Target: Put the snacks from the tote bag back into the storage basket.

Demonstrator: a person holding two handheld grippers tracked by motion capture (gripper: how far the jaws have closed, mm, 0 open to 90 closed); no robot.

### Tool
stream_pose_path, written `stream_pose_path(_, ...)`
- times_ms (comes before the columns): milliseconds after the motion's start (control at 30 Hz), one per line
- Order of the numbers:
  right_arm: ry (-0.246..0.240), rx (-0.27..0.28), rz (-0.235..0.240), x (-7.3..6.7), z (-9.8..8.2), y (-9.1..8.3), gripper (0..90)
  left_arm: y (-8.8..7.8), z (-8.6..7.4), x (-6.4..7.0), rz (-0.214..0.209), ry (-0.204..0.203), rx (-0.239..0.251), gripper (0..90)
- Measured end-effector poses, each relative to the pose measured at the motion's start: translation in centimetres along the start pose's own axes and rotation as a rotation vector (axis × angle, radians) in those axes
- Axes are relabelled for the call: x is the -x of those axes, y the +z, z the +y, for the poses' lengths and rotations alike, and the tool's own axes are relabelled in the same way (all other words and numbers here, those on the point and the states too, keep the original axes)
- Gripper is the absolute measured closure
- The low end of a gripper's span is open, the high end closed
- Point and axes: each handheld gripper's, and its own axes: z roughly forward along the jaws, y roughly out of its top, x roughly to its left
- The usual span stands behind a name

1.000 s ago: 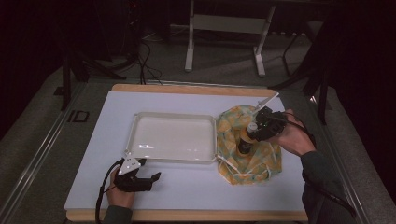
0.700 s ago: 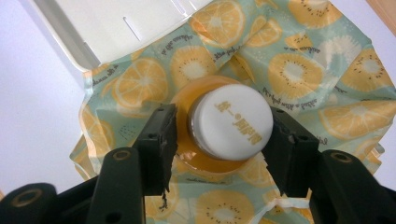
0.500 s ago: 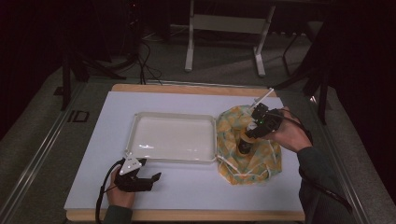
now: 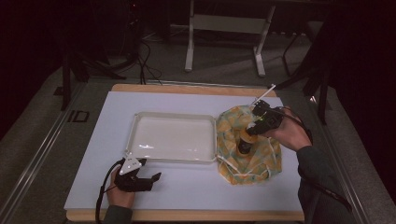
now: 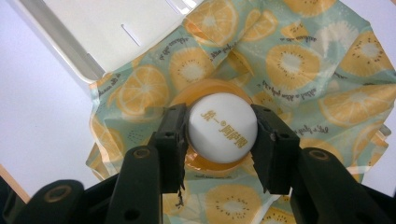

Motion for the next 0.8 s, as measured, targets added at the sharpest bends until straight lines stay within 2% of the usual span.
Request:
stream_pose_path(300,0.014,-0.011,-0.037,0.1,0.2,-0.2,58.8,0.0,0.0,0.0,-0.001,-0.002,0.000,19.3)
stream_pose_path(800,0.026,0.004,-0.065,0.2,1.2,-2.2,58.8,0.0,0.0,0.0,-0.002,-0.004,-0.001,19.3)
